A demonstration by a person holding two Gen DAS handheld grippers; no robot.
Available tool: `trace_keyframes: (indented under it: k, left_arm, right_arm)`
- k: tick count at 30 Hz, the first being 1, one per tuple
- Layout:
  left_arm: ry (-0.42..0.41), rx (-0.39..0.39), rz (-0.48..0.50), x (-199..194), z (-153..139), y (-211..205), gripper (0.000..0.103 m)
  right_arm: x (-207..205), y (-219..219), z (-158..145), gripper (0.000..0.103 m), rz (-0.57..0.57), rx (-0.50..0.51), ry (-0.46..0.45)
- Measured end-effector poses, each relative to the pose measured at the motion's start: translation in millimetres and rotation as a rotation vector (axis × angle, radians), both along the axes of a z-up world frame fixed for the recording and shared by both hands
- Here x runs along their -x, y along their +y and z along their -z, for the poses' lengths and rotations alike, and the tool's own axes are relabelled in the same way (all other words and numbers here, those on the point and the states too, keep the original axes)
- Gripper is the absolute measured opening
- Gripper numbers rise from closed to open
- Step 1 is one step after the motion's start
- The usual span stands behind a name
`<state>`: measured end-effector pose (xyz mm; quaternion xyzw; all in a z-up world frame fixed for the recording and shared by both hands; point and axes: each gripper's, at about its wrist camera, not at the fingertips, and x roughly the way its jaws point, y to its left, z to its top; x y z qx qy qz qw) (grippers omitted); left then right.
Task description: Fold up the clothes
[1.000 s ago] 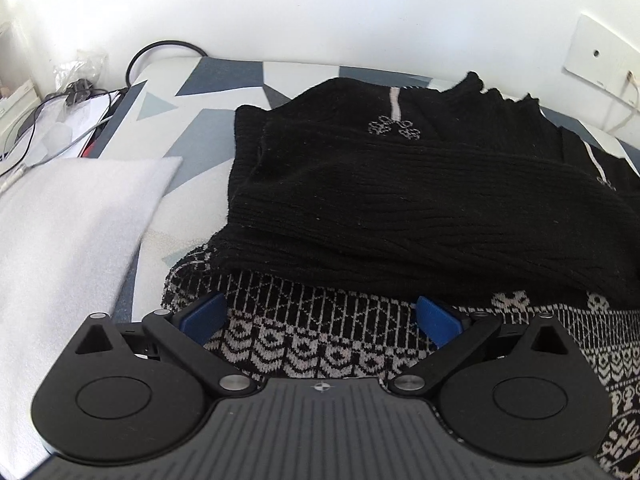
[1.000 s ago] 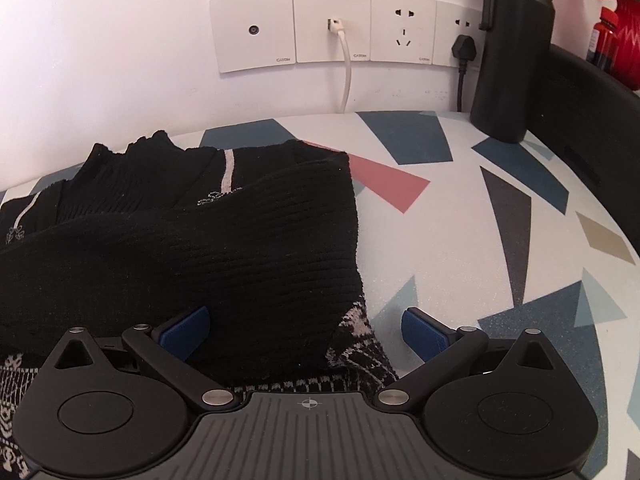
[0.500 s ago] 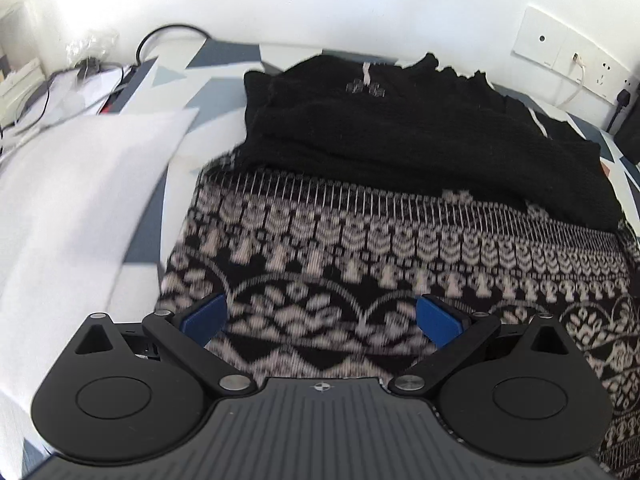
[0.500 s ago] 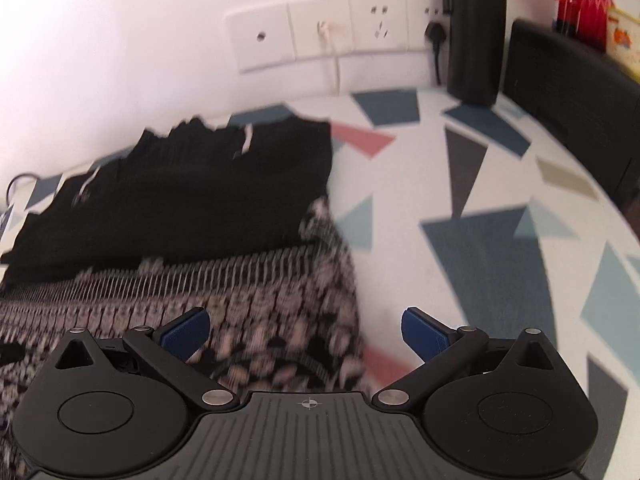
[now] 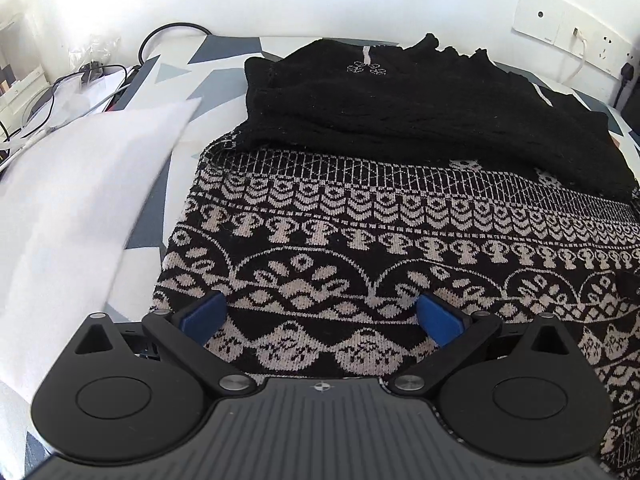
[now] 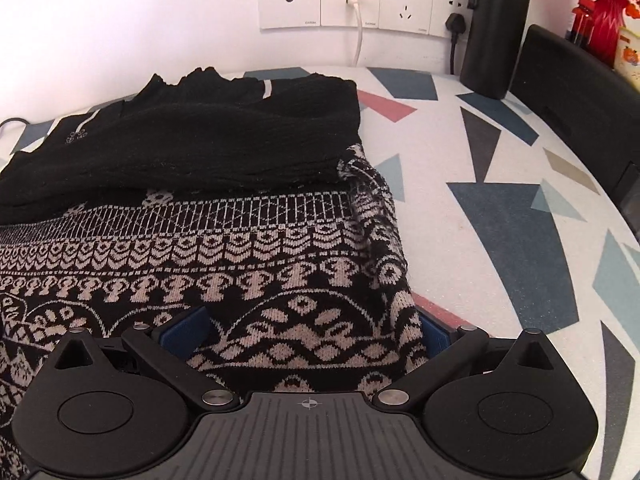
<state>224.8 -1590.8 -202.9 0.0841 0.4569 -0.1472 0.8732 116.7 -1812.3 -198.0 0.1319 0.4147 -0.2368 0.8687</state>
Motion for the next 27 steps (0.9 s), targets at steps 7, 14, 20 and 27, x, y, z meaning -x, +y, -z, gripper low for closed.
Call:
trace_keyframes:
  k: [7, 14, 20, 27]
  left_arm:
    - [-0.005, 0.017, -0.011, 3.0, -0.4, 1.2, 0.103]
    - [-0.048, 0.027, -0.021, 7.3, 2.1, 1.7, 0.103]
    - [-0.110, 0.045, 0.008, 14.3, 5.8, 5.4, 0.103]
    - [-0.208, 0.085, 0.020, 29.3, 13.4, 12.0, 0.103]
  right_arm:
    - [0.4, 0.5, 0.3, 0.102, 0.031, 0.006, -0.019]
    - [2.8, 2.2, 1.2, 0.102, 0.022, 0.022, -0.034]
    - [2.7, 3.2, 1.5, 0.102, -0.031, 0.056, -0.042]
    - [7.6, 3.1, 5.7, 0.102, -0.036, 0.063, -0.088]
